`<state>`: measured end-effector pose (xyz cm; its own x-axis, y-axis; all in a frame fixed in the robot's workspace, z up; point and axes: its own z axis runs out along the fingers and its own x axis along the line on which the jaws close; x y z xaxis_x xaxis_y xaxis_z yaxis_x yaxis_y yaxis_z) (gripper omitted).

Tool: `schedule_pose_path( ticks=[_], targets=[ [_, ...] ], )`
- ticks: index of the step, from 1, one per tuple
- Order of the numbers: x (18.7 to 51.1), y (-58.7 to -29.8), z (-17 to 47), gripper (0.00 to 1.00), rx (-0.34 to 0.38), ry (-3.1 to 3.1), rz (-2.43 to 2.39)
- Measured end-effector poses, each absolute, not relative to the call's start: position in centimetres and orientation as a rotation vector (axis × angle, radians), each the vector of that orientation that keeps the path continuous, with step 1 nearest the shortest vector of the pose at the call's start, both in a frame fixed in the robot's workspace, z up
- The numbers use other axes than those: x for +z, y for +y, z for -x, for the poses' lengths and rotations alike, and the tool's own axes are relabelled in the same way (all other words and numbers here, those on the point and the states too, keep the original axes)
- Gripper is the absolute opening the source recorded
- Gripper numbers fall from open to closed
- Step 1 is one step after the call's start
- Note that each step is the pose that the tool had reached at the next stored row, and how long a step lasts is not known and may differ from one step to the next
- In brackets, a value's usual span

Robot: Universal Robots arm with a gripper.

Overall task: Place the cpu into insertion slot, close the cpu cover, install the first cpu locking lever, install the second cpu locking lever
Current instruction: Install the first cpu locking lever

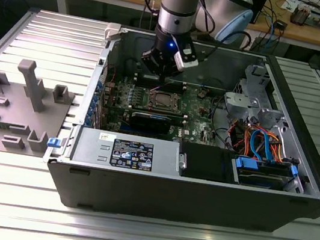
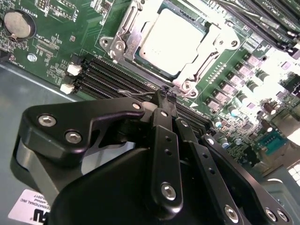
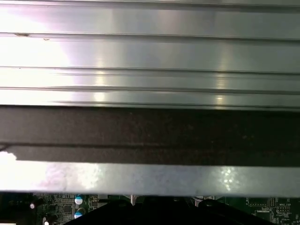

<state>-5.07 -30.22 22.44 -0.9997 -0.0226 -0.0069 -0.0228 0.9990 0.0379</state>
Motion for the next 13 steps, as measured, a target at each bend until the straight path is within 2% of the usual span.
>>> schedule_pose_path(
  ticks=[13],
  targets=[
    [21.4,-30.2,4.1,0.11,0.056,3.134,0.036]
  ],
)
